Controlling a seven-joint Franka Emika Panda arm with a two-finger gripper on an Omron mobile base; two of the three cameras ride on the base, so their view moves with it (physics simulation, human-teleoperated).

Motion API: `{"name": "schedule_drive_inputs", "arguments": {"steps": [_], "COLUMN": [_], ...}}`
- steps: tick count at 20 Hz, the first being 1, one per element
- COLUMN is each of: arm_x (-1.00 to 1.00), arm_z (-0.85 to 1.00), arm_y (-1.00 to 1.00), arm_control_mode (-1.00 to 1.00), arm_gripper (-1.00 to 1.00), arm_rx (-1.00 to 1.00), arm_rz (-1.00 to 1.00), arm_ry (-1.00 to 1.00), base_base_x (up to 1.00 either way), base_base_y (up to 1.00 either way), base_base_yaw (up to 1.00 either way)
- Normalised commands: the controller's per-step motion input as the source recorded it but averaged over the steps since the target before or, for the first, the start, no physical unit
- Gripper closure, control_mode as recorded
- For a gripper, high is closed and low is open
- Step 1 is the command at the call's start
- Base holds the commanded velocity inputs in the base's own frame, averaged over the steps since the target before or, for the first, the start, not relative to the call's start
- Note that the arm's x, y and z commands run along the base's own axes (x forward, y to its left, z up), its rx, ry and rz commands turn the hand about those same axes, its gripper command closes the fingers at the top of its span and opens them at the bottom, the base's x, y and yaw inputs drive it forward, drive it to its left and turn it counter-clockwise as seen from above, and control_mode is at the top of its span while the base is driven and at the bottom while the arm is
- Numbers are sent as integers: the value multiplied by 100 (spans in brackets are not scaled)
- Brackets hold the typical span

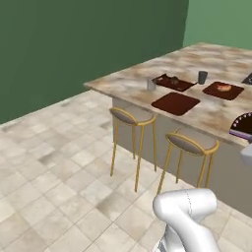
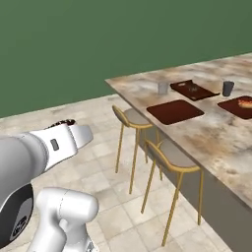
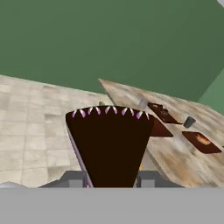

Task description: Take the cakes from the fridge and place them on the empty tray on the dining counter.

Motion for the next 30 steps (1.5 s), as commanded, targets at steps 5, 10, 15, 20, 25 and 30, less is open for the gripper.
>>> {"name": "schedule_drive_inputs", "arguments": {"steps": [5,10,15,20,25,30], "arm_x": [0,0,0,0,0,0], "arm_z": [0,0,0,0,0,0], "arm_y": [0,0,0,0,0,0], "arm_control_mode": [100,100,100,100,100,100], "arm_gripper": [100,100,100,100,100,100], "arm_rx": [0,0,0,0,0,0], "arm_rz": [0,0,0,0,0,0], "arm_ry": [0,0,0,0,0,0], "base_base_x": [89,74,69,71,78,38], "base_base_y": [76,97,89,76,40,-30], "base_base_yaw": [-58,-59,-58,-55,-48,-29]}}
